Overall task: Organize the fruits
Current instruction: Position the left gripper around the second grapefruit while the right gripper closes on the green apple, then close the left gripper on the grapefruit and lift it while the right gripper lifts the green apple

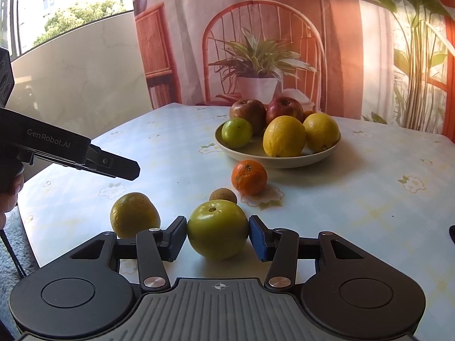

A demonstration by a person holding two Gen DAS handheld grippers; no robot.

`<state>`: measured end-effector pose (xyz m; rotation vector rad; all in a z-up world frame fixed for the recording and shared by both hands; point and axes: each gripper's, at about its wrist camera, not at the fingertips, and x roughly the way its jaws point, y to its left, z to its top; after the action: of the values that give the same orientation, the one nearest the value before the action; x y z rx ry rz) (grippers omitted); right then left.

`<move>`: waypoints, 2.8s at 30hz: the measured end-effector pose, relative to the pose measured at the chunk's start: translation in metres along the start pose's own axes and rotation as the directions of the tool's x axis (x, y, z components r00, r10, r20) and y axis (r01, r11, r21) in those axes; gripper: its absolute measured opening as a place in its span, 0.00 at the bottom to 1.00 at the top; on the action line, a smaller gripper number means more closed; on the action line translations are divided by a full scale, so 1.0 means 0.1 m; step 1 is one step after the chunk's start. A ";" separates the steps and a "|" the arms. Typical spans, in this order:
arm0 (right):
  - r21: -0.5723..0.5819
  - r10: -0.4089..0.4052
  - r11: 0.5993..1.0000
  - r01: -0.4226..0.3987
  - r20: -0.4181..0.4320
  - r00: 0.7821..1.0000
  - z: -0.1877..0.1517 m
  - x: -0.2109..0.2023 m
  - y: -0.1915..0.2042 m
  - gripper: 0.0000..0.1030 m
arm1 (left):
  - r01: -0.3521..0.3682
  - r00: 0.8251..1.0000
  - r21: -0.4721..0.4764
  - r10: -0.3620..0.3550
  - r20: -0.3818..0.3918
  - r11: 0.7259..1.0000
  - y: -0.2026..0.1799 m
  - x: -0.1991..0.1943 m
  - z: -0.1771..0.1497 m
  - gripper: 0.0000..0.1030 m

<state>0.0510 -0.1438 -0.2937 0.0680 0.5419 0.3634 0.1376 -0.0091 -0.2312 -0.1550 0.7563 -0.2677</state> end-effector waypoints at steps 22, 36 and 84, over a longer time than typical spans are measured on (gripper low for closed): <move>0.071 -0.051 0.996 0.048 0.043 0.998 0.01 -0.07 -0.13 0.43 | 0.029 0.999 0.021 -0.029 -0.014 0.999 -0.04 0.03 -0.01 0.53; 0.078 -0.055 0.996 0.052 0.044 0.997 0.00 -0.07 -0.13 0.43 | 0.107 0.988 0.096 -0.096 -0.119 0.990 -0.19 0.15 -0.14 0.53; 0.071 -0.053 0.996 0.049 0.047 0.998 0.02 -0.06 -0.12 0.43 | 0.044 0.997 0.113 -0.036 -0.072 0.993 -0.16 0.19 -0.16 0.47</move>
<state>0.0512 -0.1570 -0.2913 0.1294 0.5069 0.2925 0.1365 -0.0304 -0.2511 -0.0526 0.8058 -0.3552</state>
